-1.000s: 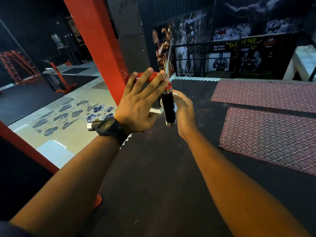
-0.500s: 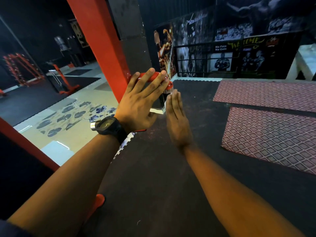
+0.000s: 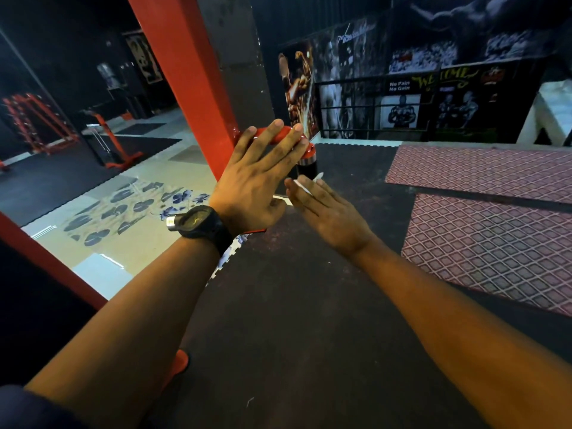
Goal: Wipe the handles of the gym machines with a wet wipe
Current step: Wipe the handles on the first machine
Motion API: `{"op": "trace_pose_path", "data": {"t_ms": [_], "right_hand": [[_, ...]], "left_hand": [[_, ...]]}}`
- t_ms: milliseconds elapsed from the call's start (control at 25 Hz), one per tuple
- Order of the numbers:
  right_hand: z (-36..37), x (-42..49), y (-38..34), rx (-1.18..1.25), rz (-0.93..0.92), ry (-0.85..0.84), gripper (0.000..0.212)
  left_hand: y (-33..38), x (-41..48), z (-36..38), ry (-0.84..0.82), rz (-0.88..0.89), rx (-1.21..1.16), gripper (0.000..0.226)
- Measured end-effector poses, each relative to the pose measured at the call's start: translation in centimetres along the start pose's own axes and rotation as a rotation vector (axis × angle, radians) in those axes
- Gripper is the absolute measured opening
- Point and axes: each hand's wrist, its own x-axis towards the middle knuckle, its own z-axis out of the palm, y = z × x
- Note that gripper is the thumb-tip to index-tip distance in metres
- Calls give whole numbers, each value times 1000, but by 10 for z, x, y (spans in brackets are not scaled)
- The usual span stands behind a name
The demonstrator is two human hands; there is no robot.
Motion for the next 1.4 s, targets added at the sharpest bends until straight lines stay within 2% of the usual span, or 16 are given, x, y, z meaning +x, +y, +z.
{"op": "trace_pose_path", "data": {"t_ms": [80,360,520,680,840,920,960,1040,1120,1240,1320,1400], "right_hand": [[1,-5,1,-71,-52,-77,46],[-11,3,14,-314,-214,-171,59],[-15,14,20,-324,-239,-148,53],[-14,3,10,-363,-330,-281,57],[-10,4,8,-405,-341,-295,48],[-11,-3,13,-331,-309,-264,44],[-11,-6,16,-252,-250,-176,43],[-15,-5,11,12,-3,65,40],[-19,8,-15,303,359,291,40],[-19,38,-46,548,994,611,41],[-20,59,-48,658,1326,699,37],[-21,66,-54,723,1427,662,31]], "left_hand": [[0,1,0,-2,-1,8,94],[-3,2,1,-9,31,39,93],[-6,5,0,3,52,63,92],[-6,2,-2,-1,56,52,92],[-6,4,4,-2,51,43,91],[-5,5,2,16,57,41,91],[-4,6,1,31,62,26,90],[0,7,1,60,64,-2,87],[3,6,3,81,48,6,87],[1,7,5,83,40,5,90],[2,7,4,82,39,-2,90],[3,4,3,84,36,-14,90]]}}
